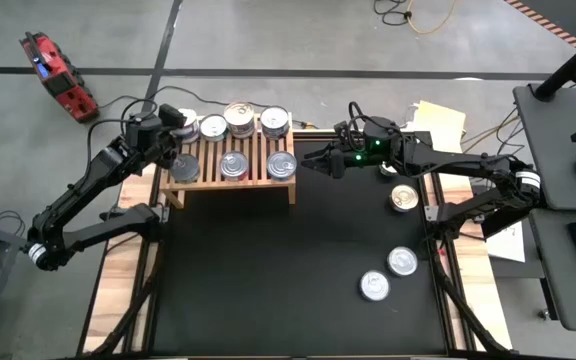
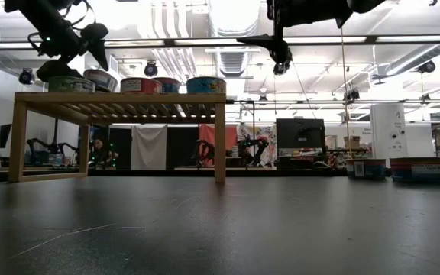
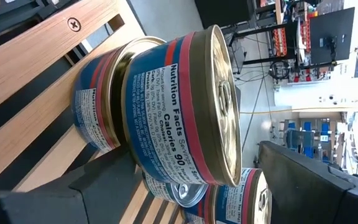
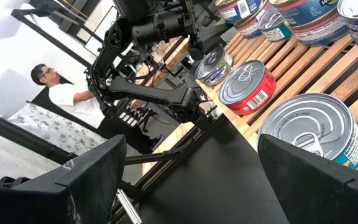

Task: Stack canned seafood by type on shelf
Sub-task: Stack the blue pink tuna can on top of the other blue pink tuna can on the shelf

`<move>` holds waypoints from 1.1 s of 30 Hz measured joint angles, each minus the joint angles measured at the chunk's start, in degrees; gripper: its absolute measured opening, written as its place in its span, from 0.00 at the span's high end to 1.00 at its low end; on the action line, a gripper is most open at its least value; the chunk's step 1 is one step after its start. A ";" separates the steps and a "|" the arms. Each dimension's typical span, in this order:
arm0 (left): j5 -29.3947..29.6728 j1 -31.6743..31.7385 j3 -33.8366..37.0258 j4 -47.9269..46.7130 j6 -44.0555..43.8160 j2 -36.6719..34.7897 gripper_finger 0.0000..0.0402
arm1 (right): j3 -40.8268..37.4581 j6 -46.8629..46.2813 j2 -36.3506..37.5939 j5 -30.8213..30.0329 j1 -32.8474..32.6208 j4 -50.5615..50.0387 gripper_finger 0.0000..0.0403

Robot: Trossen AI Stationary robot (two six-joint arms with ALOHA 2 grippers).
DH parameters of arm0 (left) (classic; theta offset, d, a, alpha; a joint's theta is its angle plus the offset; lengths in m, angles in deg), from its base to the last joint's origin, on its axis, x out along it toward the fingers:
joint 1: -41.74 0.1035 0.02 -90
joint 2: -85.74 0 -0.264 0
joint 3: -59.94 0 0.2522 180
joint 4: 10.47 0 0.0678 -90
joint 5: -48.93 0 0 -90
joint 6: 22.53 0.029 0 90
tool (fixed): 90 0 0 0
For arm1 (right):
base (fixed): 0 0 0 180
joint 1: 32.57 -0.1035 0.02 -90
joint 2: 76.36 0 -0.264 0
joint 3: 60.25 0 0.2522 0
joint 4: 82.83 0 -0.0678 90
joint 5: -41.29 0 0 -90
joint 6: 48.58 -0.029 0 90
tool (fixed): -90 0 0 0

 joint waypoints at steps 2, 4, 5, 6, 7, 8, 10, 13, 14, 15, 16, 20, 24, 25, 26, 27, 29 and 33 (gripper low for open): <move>0.06 0.00 0.00 -0.03 1.12 0.00 0.20 | 0.00 0.00 -0.01 -0.01 0.00 0.00 0.12; 0.33 0.00 0.00 -0.05 3.43 0.00 0.20 | 0.00 0.00 -0.01 -0.02 0.00 0.00 0.12; 0.47 0.01 0.00 -0.09 4.63 0.00 0.20 | 0.00 0.00 -0.01 -0.01 0.00 0.00 0.12; 0.49 0.04 0.00 -0.11 5.64 0.00 0.20 | 0.00 0.00 -0.01 0.00 0.00 0.00 0.12; 0.51 0.04 0.00 -0.12 6.08 0.00 0.20 | 0.00 0.00 -0.01 0.00 0.00 -0.01 0.12; 0.51 0.04 0.00 -0.14 6.23 0.00 0.20 | 0.00 0.00 -0.01 -0.02 0.00 -0.01 0.12; 0.62 0.04 0.00 -0.08 6.72 0.00 0.20 | 0.00 0.00 -0.01 -0.01 0.00 -0.01 0.12; 0.95 0.04 0.00 0.07 11.28 0.00 0.20 | 0.00 0.00 -0.01 -0.02 0.00 -0.01 0.12; 0.95 0.04 0.00 0.08 12.53 0.00 0.20 | 0.00 0.00 -0.01 -0.02 0.00 -0.02 0.12; 0.95 0.04 0.00 0.06 13.30 0.00 0.20 | 0.00 0.00 -0.01 -0.02 0.00 -0.02 0.12; 0.95 0.04 0.00 0.06 13.83 0.00 0.20 | 0.00 0.00 -0.01 0.00 0.00 0.00 0.12; 0.95 0.04 0.00 0.06 15.78 0.00 0.20 | 0.00 -0.20 -0.01 -0.02 0.00 -0.02 0.12; 0.81 0.02 0.00 -0.05 16.22 0.00 0.20 | 0.00 -0.54 -0.01 0.00 0.00 -0.01 0.12; 0.50 0.02 0.00 -0.22 16.18 0.00 0.20 | 0.00 -0.63 -0.01 0.00 0.00 -0.01 0.12; 0.11 0.02 0.00 -0.43 15.85 0.00 0.20 | 0.00 -0.72 -0.01 0.00 0.00 -0.01 0.12; -0.58 0.02 0.00 -0.58 15.13 0.00 0.20 | 0.00 -0.72 -0.01 0.00 0.00 -0.02 0.12; -1.31 -0.02 0.00 -0.82 12.94 0.00 0.20 | 0.00 -0.72 -0.01 0.00 0.00 -0.02 0.12; -2.12 0.00 -0.02 -0.93 11.39 0.00 0.20 | 0.00 -0.70 -0.01 0.00 0.00 -0.02 0.12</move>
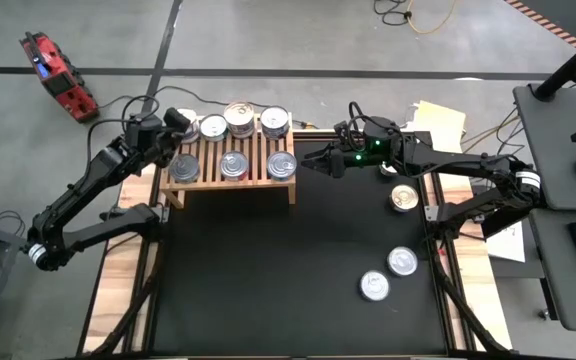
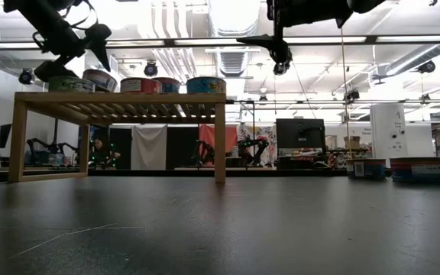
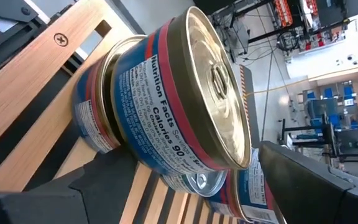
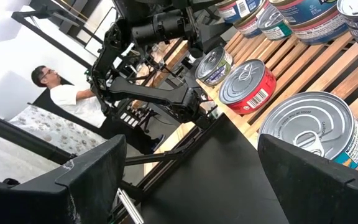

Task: Stack canned seafood by type on shelf
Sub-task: Stack the blue pink tuna can on top of the other blue pink tuna can on the shelf

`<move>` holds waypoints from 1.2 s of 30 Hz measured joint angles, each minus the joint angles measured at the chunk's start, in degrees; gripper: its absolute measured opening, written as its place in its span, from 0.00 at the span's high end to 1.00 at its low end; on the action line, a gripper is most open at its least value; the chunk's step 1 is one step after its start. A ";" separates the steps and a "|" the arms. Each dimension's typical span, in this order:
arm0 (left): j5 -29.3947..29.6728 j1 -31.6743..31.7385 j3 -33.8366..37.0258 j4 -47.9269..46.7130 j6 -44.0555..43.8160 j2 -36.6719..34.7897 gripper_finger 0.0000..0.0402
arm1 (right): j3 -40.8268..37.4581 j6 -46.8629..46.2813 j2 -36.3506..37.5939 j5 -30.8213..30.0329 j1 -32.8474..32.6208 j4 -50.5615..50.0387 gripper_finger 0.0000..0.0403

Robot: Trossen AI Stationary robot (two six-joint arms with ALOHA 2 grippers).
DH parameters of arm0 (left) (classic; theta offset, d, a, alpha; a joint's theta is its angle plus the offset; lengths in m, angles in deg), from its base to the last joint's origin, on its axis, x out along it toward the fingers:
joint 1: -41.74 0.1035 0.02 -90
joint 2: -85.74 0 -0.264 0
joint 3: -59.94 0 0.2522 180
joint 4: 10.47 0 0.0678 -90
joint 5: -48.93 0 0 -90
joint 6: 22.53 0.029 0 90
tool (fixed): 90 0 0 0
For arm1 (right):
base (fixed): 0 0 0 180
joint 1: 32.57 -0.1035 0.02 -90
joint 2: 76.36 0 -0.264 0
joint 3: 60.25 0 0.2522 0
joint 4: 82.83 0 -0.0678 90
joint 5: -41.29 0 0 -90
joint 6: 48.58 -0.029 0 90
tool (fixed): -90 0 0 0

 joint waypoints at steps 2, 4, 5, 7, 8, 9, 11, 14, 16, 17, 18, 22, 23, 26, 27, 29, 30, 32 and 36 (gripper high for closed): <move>0.00 0.00 -0.07 -0.63 -0.24 -0.05 0.20 | 0.00 0.00 0.00 0.00 0.00 0.02 0.12; 0.00 0.00 -0.07 -0.95 -0.58 -0.11 0.20 | 0.00 0.02 0.00 -0.01 0.00 0.00 0.12; -0.04 0.00 -0.07 -0.99 -0.39 -0.11 0.20 | 0.00 0.02 0.00 0.00 0.00 0.01 0.12; -0.31 0.00 -0.07 -1.02 0.49 -0.04 0.20 | 0.00 0.04 0.00 0.00 0.00 0.00 0.12; -0.30 0.00 -0.07 -1.02 0.90 -0.04 0.20 | 0.00 0.04 0.00 0.00 0.00 0.02 0.12; -0.14 0.00 -0.07 -0.98 1.49 -0.07 0.20 | 0.00 0.07 0.00 0.00 0.00 0.00 0.12; 0.58 0.00 -0.07 -0.78 4.59 -0.01 0.20 | 0.00 0.10 0.00 0.00 0.00 0.00 0.12; 1.08 0.00 -0.07 -0.76 8.64 0.02 0.20 | 0.00 0.16 0.00 -0.01 0.00 0.01 0.12; 1.10 0.00 -0.07 -0.74 10.03 0.02 0.20 | 0.00 0.20 0.00 0.00 0.00 0.00 0.12; 1.10 0.00 -0.07 -0.74 10.58 0.02 0.20 | 0.00 0.20 0.00 -0.02 0.00 0.02 0.12; 1.08 0.00 -0.07 -0.74 11.02 0.02 0.20 | 0.00 0.20 0.00 -0.02 0.00 0.00 0.12; 1.12 0.00 -0.07 -0.70 12.94 0.02 0.20 | 0.00 0.20 0.00 -0.01 0.00 0.00 0.12; 1.12 0.00 -0.07 -0.72 13.59 0.02 0.20 | 0.00 0.20 0.00 0.00 0.00 0.00 0.12; 1.12 0.00 -0.06 -0.81 14.61 0.02 0.20 | 0.00 0.21 0.00 -0.02 0.00 0.00 0.12; 1.12 0.00 -0.06 -0.98 14.59 0.02 0.20 | 0.00 0.22 0.00 0.00 0.00 0.00 0.12; 1.09 0.00 -0.04 -1.49 14.54 0.02 0.20 | 0.00 0.22 0.00 -0.01 0.00 0.00 0.12; 0.86 0.00 -0.04 -1.98 14.27 0.02 0.20 | 0.00 0.22 0.00 -0.01 0.00 0.01 0.12; -0.71 0.02 -0.02 -3.15 13.01 0.02 0.20 | 0.00 0.24 0.00 -0.02 0.00 0.00 0.12; -1.92 -0.01 0.00 -4.45 11.83 0.02 0.20 | 0.00 0.35 0.00 -0.02 0.00 0.00 0.12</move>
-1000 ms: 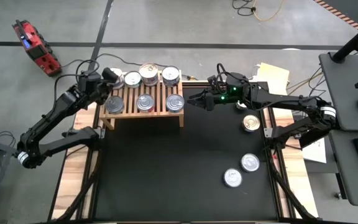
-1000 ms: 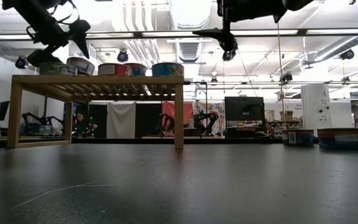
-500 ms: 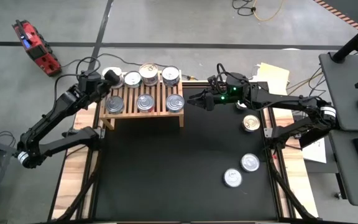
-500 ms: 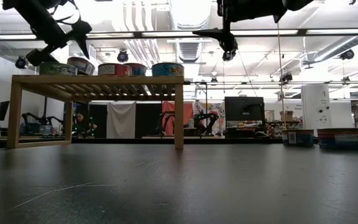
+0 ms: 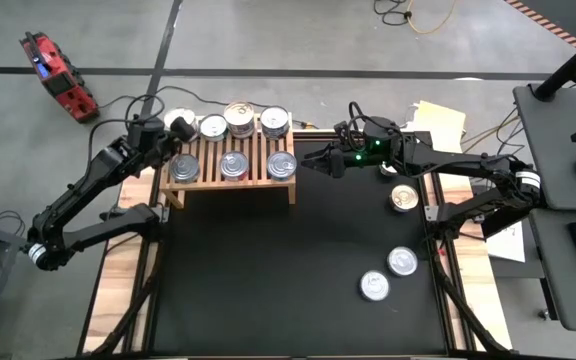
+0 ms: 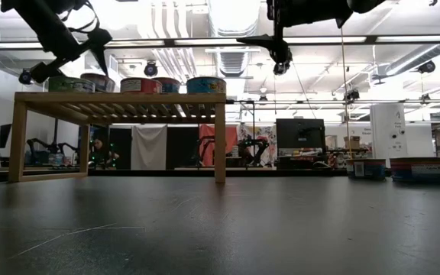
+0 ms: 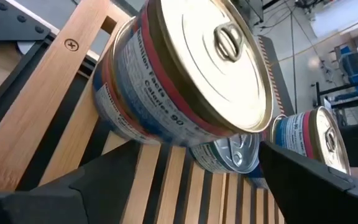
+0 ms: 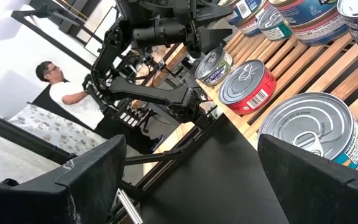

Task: Stack canned seafood by type on shelf
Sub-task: Stack the blue pink tuna can on top of the other blue pink tuna can on the shelf, then put the green tuna can on the shelf

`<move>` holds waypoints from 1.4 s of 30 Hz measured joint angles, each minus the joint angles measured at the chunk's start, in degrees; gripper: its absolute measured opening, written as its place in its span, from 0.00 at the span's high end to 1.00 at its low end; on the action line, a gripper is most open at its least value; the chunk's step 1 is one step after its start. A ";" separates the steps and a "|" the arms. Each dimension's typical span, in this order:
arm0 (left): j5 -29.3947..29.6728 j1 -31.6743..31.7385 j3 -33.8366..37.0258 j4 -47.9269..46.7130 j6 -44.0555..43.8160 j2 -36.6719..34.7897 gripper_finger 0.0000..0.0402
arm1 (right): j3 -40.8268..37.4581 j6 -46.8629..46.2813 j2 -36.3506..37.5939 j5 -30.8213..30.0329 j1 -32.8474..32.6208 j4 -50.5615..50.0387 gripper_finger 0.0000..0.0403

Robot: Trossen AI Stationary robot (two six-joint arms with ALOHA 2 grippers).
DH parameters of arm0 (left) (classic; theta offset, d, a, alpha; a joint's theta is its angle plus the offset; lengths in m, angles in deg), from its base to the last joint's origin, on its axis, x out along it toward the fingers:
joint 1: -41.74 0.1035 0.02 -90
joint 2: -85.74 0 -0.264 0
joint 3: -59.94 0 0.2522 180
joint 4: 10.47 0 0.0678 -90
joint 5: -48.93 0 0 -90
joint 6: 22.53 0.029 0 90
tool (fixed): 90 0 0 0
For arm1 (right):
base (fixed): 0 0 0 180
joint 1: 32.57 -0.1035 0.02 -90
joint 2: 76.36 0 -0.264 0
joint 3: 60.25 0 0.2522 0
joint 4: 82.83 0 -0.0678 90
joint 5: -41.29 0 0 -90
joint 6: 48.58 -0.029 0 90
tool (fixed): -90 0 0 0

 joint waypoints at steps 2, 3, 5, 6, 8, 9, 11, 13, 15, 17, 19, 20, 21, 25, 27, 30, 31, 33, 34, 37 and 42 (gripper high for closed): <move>0.00 0.01 0.00 0.24 -0.24 0.00 0.20 | 0.00 0.04 0.00 -0.02 0.00 0.00 0.12; 0.03 0.01 0.00 0.47 -0.43 0.00 0.20 | 0.00 0.22 0.00 -0.04 0.00 0.00 0.12; 0.03 0.01 0.00 0.96 -0.79 0.00 0.20 | 0.00 0.39 0.00 -0.37 0.00 0.00 0.12; 0.05 0.01 0.00 1.46 -0.79 0.00 0.20 | 0.00 0.39 0.00 -0.44 0.00 0.00 0.12; 0.05 0.01 0.00 2.24 -0.82 -0.02 0.20 | 0.00 0.41 0.00 -0.55 0.00 0.00 0.12; 0.04 0.01 0.00 2.39 -0.82 -0.02 0.20 | 0.00 0.41 0.00 -0.55 0.00 0.00 0.12; -0.48 0.01 0.00 2.57 -0.82 -0.15 0.20 | 0.00 0.39 0.02 -0.53 0.00 0.00 0.12; -3.74 0.01 0.02 2.54 -0.90 -0.74 0.20 | 0.00 0.35 0.00 -0.52 0.00 -0.08 0.12; -8.49 0.01 0.02 2.57 -0.83 -1.75 0.20 | 0.00 0.11 0.00 -0.52 0.00 -0.34 0.12; -13.84 -0.01 0.02 2.70 -0.30 -3.20 0.20 | 0.00 -0.16 0.00 -0.48 0.00 -0.80 0.12; -18.72 -0.21 0.02 3.21 0.40 -4.74 0.20 | 0.00 -0.19 0.00 -0.48 0.00 -1.66 0.12; -20.96 -0.39 0.02 3.45 0.30 -5.62 0.20 | 0.00 -0.18 0.00 -0.47 0.00 -2.29 0.12; -22.59 -0.64 -0.02 3.90 0.15 -6.57 0.20 | 0.00 -0.18 0.00 -0.46 0.00 -2.88 0.12; -25.81 -2.22 -2.36 8.52 0.13 -10.23 0.20 | 0.00 -0.24 0.00 -0.14 0.00 -3.74 0.12; -26.09 -3.54 -4.10 10.72 0.81 -11.91 0.20 | 0.00 -0.29 0.00 0.09 0.04 -3.74 0.12; -26.07 -6.19 -7.25 11.98 2.21 -13.32 0.21 | 0.00 -1.22 0.02 0.26 0.44 -3.73 0.13; -25.78 -7.17 -8.07 11.88 2.70 -13.47 0.21 | 0.00 -1.55 0.02 0.33 0.57 -3.68 0.14; -24.19 -9.03 -9.34 11.88 3.47 -13.43 0.21 | 0.00 -1.83 0.05 0.46 0.88 -3.64 0.15; -23.08 -9.96 -9.75 11.80 3.73 -13.22 0.21 | 0.02 -1.91 0.07 0.71 0.99 -3.71 0.16; -20.44 -12.72 -10.16 11.77 3.76 -11.85 0.21 | 1.13 -2.24 0.07 2.86 1.27 -4.13 0.19; -19.53 -18.02 -10.16 11.64 3.95 -7.09 0.21 | 6.50 -0.16 0.13 4.97 1.27 -12.38 0.25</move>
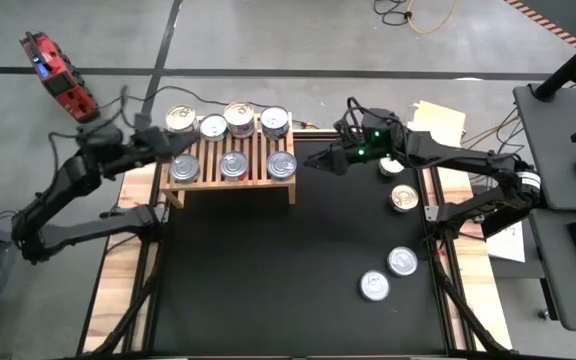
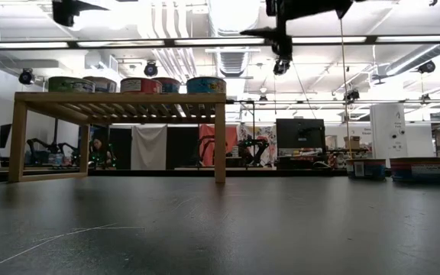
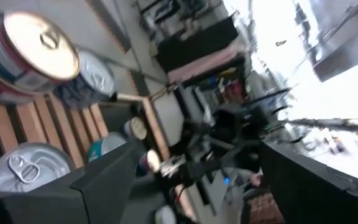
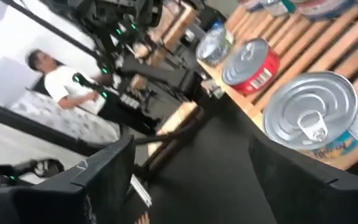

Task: Stack canned seafood by type on shelf
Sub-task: Put the green tuna can on the shelf

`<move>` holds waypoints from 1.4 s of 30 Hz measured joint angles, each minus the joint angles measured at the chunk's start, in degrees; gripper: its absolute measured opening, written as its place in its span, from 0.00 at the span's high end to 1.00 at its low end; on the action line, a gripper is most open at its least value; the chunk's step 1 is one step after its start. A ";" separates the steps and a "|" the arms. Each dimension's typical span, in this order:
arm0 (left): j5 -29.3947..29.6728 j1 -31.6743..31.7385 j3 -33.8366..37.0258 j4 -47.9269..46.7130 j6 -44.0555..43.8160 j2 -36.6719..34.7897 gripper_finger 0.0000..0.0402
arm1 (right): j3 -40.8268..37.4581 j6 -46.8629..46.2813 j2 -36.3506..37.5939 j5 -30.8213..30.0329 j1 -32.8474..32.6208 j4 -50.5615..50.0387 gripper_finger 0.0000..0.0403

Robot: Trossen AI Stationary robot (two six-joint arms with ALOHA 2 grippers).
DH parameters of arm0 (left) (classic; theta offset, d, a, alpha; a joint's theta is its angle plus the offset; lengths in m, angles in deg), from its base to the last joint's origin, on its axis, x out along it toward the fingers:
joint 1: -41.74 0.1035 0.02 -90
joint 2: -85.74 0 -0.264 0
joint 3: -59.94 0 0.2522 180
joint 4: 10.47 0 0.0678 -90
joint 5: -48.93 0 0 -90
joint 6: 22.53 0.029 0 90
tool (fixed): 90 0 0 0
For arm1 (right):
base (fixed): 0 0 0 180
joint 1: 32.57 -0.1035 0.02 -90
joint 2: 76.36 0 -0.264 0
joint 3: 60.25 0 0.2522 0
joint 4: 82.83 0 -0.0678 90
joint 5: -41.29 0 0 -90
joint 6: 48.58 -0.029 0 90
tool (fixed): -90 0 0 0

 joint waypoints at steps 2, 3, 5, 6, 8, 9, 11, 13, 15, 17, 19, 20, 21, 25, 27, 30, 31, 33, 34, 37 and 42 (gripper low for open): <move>1.76 -2.32 0.00 0.21 0.63 1.96 0.21 | 3.38 2.74 0.00 0.05 0.00 -7.45 0.28; 2.89 -3.34 0.00 0.40 0.90 2.63 0.21 | 5.21 4.08 0.00 0.05 0.00 -11.85 0.30; 5.30 -4.75 -0.06 0.05 1.14 3.55 0.21 | 9.02 7.15 0.00 -0.32 0.00 -22.46 0.33; 6.41 -5.26 -0.53 -0.54 1.51 4.04 0.21 | 10.79 8.75 0.00 -0.66 0.00 -27.75 0.34; 7.26 -6.29 -1.66 -0.18 2.98 5.45 0.21 | 14.03 11.70 0.00 -2.02 0.00 -37.89 0.36; 7.36 -6.94 -2.36 -0.48 3.87 6.34 0.21 | 15.43 12.83 0.00 -2.87 -0.02 -42.41 0.38; 7.47 -8.10 -4.28 -2.50 6.11 8.51 0.21 | 17.68 15.02 0.02 -5.12 -0.02 -50.88 0.40; 7.96 -9.17 -6.81 -5.88 7.61 10.99 0.22 | 19.16 16.76 0.02 -7.43 -0.02 -58.15 0.42; 9.34 -9.98 -10.03 -11.57 8.29 13.60 0.22 | 19.46 17.38 0.14 -9.06 -0.04 -64.05 0.43; 11.81 -10.82 -13.82 -18.77 8.72 16.20 0.22 | 18.88 17.38 0.35 -10.99 -0.04 -69.02 0.44; 14.76 -11.70 -17.45 -27.90 8.30 18.92 0.22 | 17.18 16.65 0.77 -13.37 -0.04 -72.74 0.45; 16.37 -12.16 -19.18 -32.26 7.83 20.37 0.22 | 16.04 15.96 0.90 -14.33 -0.04 -74.00 0.46; 18.03 -12.68 -20.81 -36.21 7.03 21.69 0.22 | 14.62 15.45 1.12 -14.91 -0.04 -74.39 0.47; 23.19 -14.91 -26.11 -48.70 4.30 25.59 0.22 | 6.99 12.20 2.63 -15.37 -0.04 -73.48 0.51; 24.65 -15.66 -27.40 -52.88 2.35 27.03 0.22 | 2.84 9.97 3.09 -15.48 -0.04 -72.00 0.53; 24.72 -16.02 -27.75 -57.87 -1.67 28.35 0.22 | -2.73 7.32 3.28 -15.66 -0.04 -70.92 0.57; 24.57 -16.01 -27.59 -59.59 -3.02 28.64 0.22 | -4.31 6.52 3.35 -15.86 -0.04 -70.89 0.58; 23.64 -16.01 -26.98 -62.69 -4.86 29.18 0.22 | -7.17 5.30 3.45 -16.05 -0.04 -70.88 0.61; 22.80 -16.02 -26.48 -62.37 -4.93 29.36 0.22 | -8.39 4.98 3.45 -16.04 -0.07 -70.91 0.63; 20.13 -16.64 -25.38 -60.91 -4.53 29.29 0.22 | -10.63 4.29 3.85 -15.44 -0.39 -71.11 0.67; 20.26 -19.16 -26.39 -60.22 -3.53 29.41 0.22 | -11.96 3.76 5.35 -16.00 -1.20 -71.59 0.73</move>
